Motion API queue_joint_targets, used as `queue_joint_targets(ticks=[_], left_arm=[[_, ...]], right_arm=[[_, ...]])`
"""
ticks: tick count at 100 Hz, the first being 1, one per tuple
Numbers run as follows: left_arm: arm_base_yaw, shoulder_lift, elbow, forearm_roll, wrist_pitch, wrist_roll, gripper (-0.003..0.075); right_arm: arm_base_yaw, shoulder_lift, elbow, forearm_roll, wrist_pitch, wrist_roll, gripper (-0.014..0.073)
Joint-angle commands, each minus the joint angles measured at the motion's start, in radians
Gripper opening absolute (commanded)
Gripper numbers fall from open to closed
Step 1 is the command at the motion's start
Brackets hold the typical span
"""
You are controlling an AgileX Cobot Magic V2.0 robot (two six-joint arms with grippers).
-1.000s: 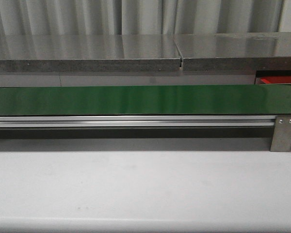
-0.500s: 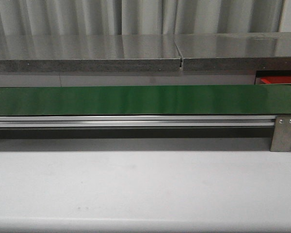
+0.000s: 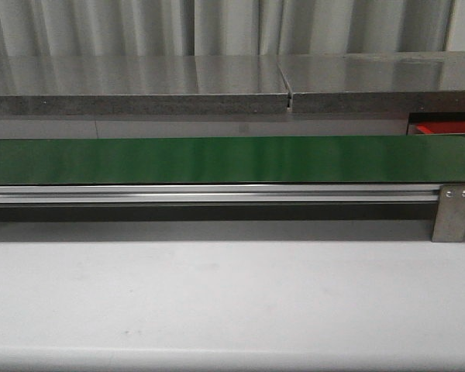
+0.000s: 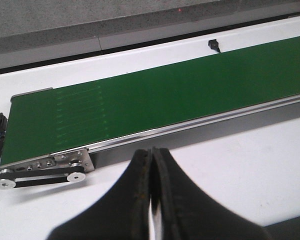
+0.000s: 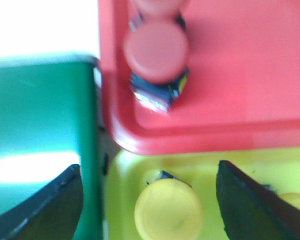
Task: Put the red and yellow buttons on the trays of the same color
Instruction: 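Carry the yellow button into the yellow tray and open the right gripper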
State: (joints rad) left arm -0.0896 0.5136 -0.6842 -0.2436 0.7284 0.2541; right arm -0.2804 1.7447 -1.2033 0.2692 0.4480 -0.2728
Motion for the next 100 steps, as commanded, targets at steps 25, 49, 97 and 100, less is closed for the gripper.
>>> queue_joint_targets(ticks=[25,49,97,100], left_arm=[[-0.010,0.002,-0.026,-0.019,-0.066,-0.011,-0.0020],[-0.010,0.002,-0.026,-0.019,-0.066,-0.011,-0.0020],[-0.010,0.002,-0.026,-0.019,-0.066,-0.011,-0.0020],[-0.010,0.002,-0.026,-0.019,-0.066,-0.011,-0.0020]], right_arm=[[0.075,-0.248,0.001,-0.043,-0.015,-0.064,0.0407],[0.141,-0.396,0.072,-0.095,-0.017,-0.064,-0.0047],[0.199,-0.746,0.321,-0.098,-0.065,-0.064,-0.0090],[0.199,-0.776,0.339,-0.097,-0.068,-0.064,-0.0090]])
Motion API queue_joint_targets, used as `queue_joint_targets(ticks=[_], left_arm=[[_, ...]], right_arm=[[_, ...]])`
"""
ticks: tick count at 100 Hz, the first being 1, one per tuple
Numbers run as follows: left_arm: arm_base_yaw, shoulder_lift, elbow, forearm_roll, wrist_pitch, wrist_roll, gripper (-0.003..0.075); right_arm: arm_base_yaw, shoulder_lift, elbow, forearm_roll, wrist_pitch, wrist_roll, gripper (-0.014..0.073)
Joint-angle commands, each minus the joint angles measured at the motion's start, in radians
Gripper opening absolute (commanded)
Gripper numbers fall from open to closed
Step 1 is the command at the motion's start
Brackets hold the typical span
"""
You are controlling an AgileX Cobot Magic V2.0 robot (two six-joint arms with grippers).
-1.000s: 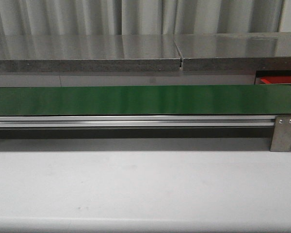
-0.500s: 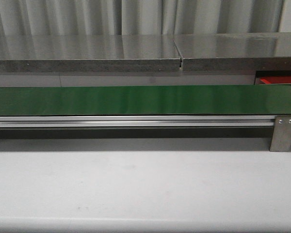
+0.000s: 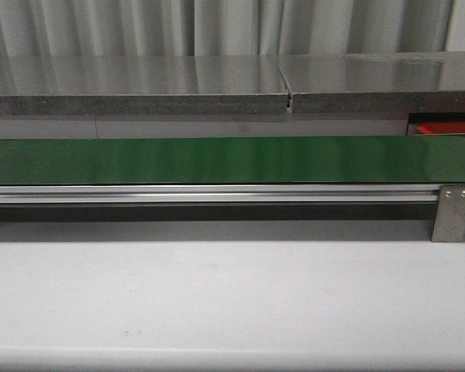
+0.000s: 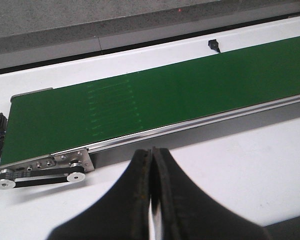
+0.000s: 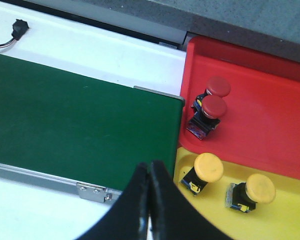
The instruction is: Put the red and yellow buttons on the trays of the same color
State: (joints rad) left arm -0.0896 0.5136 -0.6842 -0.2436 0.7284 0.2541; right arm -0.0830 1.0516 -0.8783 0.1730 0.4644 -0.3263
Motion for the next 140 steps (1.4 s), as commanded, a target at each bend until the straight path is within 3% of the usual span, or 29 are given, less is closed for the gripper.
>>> queue_joint_targets(ticks=[1,47,72,96,111,133,140], left_arm=[[-0.010,0.002,-0.026,-0.019,-0.066,-0.011,-0.0020],[-0.010,0.002,-0.026,-0.021,-0.066,-0.011,-0.0020],[-0.010,0.025,-0.028,-0.019,-0.058,-0.018,-0.0020],[-0.002,0.173,-0.055,0.022,-0.155,-0.145,-0.0020],[0.080,0.319,-0.124,0.022,-0.175,-0.147,-0.0020],[0.292,0.524,-0.251,-0.023,-0.182,-0.150,-0.0018],[0.332,0.575,-0.277,-0.023,-0.189,-0.150,0.0017]], right_arm=[[0.001,-0.089,0.023,0.000,-0.085,-0.011,-0.0090],[0.001,-0.436,0.240,0.030,-0.082,-0.011,-0.0090],[0.001,-0.459,0.245,0.032,-0.069,-0.011,-0.0090],[0.001,-0.459,0.245,0.032,-0.069,-0.011,-0.0090],[0.001,-0.459,0.245,0.032,-0.069,-0.011,-0.0090],[0.001,-0.459,0.245,0.032,-0.069,-0.011,-0.0090],[0.001,-0.459,0.245,0.032,-0.069,-0.011,-0.0090]])
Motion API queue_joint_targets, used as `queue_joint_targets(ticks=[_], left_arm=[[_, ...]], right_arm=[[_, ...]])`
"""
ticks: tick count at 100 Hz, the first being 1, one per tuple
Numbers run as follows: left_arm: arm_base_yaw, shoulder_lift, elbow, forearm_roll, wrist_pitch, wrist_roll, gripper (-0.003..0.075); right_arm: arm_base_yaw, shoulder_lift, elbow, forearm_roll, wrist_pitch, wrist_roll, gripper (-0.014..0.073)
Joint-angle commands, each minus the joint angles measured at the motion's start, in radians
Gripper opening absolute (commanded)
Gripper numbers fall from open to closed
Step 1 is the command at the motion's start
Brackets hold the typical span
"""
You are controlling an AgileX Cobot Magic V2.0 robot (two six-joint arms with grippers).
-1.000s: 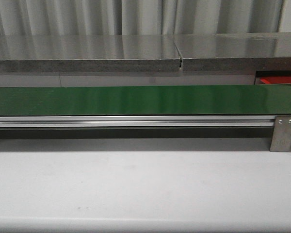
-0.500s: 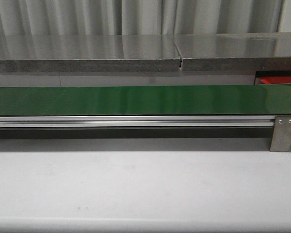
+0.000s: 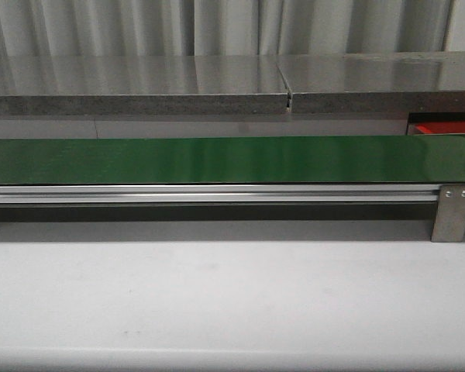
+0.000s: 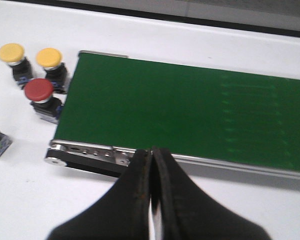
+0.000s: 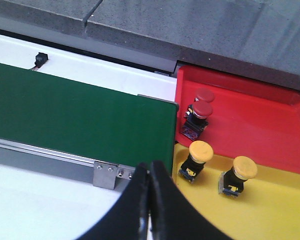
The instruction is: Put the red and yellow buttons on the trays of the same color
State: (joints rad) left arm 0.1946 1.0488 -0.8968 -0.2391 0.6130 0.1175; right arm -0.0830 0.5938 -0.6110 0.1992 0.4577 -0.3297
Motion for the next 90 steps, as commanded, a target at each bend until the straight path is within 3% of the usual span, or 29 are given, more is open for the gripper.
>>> queue_joint_targets(ticks=[1,10,22,29,57,90], left_arm=[[0.055,0.045,-0.070,-0.028,-0.076,-0.013,0.0024],[0.094,0.102,-0.101,-0.026,-0.083,-0.005,0.0169],[0.142,0.166,-0.140,-0.026,-0.085,-0.005,0.0456],[0.165,0.198,-0.163,-0.028,-0.083,-0.005,0.0556],[0.255,0.387,-0.350,-0.047,0.097,-0.058,0.0524],[0.286,0.697,-0.715,-0.046,0.297,-0.087,0.0524]], right_arm=[[0.001,-0.001,-0.022,0.006,-0.062,-0.007,-0.0090],[0.001,-0.001,-0.022,0.006,-0.062,-0.007,-0.0090],[0.001,-0.001,-0.022,0.006,-0.062,-0.007,-0.0090],[0.001,-0.001,-0.022,0.006,-0.062,-0.007,-0.0090],[0.001,-0.001,-0.022,0.006,-0.062,-0.007,-0.0090],[0.001,-0.001,-0.022,0.006,-0.062,-0.007,-0.0090]])
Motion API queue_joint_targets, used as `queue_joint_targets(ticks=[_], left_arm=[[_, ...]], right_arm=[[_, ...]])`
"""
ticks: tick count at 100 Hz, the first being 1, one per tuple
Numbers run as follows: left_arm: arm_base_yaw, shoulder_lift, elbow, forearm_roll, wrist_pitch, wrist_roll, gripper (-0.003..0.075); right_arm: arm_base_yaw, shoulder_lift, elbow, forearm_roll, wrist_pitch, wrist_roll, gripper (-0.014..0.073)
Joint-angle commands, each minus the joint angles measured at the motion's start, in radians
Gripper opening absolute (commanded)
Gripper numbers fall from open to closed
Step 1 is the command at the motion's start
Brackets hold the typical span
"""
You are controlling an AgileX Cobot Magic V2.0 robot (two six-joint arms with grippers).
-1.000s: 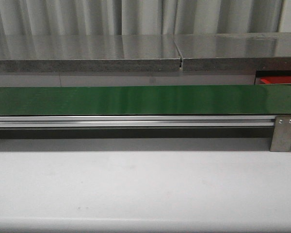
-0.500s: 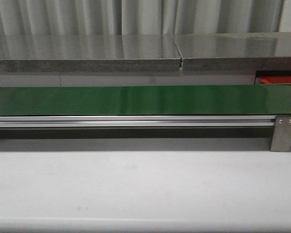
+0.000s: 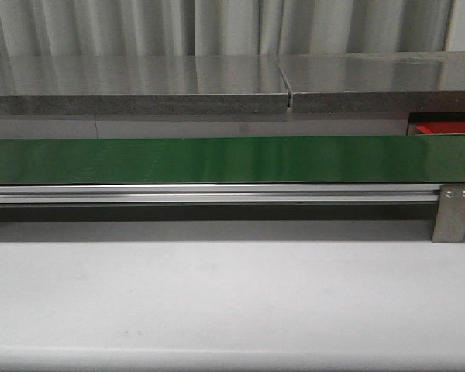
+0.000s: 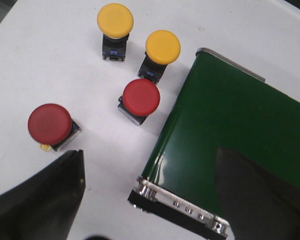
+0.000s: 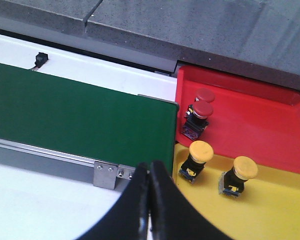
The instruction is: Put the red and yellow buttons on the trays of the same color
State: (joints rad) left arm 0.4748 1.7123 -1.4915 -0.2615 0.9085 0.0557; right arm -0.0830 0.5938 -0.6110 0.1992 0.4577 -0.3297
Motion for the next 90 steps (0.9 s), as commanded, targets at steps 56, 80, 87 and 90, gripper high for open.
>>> queue_joint_targets(ticks=[56,80,87,90], left_arm=[[0.006,0.398,-0.524,0.032,0.048,-0.348,0.0522],[0.006,0.476,-0.573,0.032,0.011,-0.426,0.0522],[0.006,0.496,-0.583,0.032,0.005,-0.444,0.0522],[0.006,0.506,-0.585,0.032,0.004,-0.444,0.0522]], right_arm=[[0.001,-0.001,-0.022,0.006,-0.062,-0.007,-0.0090],[0.001,-0.001,-0.022,0.006,-0.062,-0.007,-0.0090],[0.001,-0.001,-0.022,0.006,-0.062,-0.007,-0.0090],[0.001,-0.001,-0.022,0.006,-0.062,-0.007,-0.0090]])
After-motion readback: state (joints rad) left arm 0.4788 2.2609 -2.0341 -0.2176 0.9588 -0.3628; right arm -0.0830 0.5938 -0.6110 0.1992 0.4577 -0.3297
